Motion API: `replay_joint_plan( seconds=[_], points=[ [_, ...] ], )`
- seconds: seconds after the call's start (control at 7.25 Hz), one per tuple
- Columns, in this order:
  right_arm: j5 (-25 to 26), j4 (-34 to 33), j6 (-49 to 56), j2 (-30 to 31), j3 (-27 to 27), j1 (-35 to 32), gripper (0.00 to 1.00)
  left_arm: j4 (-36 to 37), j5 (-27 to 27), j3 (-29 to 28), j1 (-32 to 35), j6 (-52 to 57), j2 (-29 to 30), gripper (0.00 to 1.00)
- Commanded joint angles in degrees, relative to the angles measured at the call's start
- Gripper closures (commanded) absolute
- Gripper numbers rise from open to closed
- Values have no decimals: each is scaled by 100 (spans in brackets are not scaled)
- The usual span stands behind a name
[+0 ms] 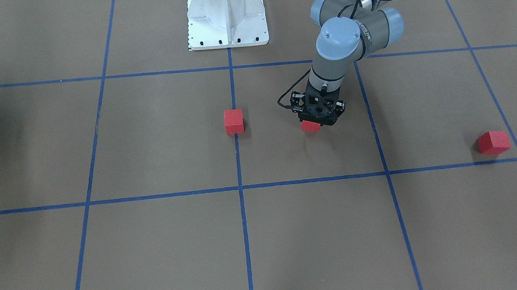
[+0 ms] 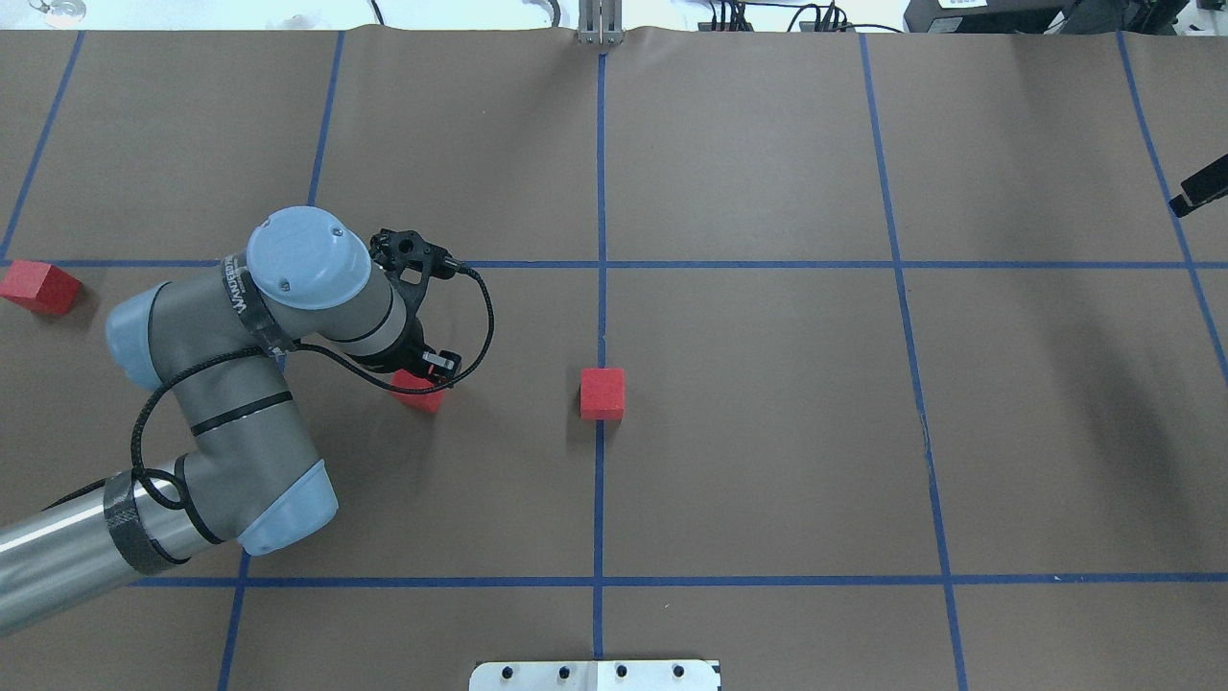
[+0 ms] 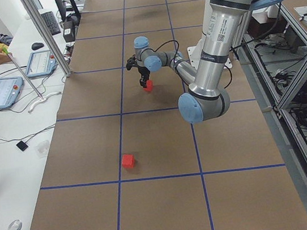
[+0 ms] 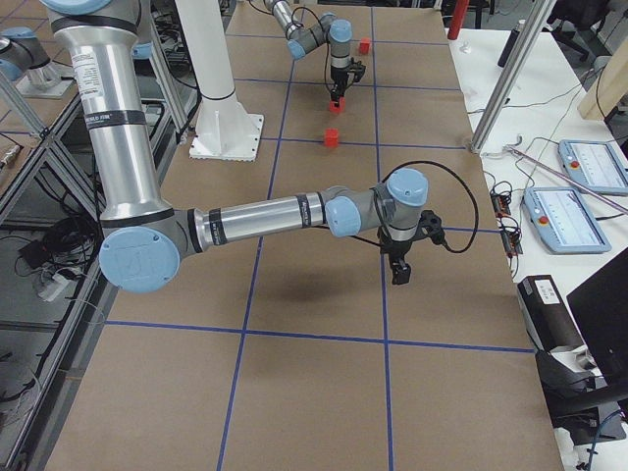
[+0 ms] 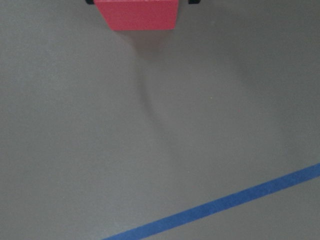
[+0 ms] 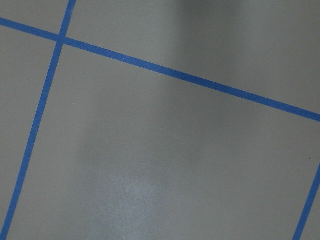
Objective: Form red blocks into L shape at center
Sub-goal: 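Lower the left gripper onto the middle red cube and grasp it, then carry the cube with the left gripper beside the center cube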
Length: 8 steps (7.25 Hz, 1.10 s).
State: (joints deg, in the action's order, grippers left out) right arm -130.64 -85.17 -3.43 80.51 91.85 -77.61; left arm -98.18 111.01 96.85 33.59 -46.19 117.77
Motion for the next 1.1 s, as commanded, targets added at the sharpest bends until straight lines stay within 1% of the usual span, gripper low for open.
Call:
replay_joint_plan(
  seconds=[0.0, 0.14, 0.41, 0.55, 0.97],
  points=[
    [3, 0, 0, 0, -9, 0, 1, 9, 0, 9, -1, 14, 18, 76],
    [3, 0, 0, 0, -26, 0, 1, 88, 17, 9, 8, 23, 96, 88],
    [21, 0, 9, 26, -114, 0, 1, 753, 9, -157, 16, 5, 770, 90],
    [21, 0, 0, 26, -114, 0, 1, 765, 9, -480, 34, -21, 1139, 90],
    [21, 0, -9, 9, -114, 0, 1, 713, 17, -2209, 96, -529, 2729, 90]
  ],
)
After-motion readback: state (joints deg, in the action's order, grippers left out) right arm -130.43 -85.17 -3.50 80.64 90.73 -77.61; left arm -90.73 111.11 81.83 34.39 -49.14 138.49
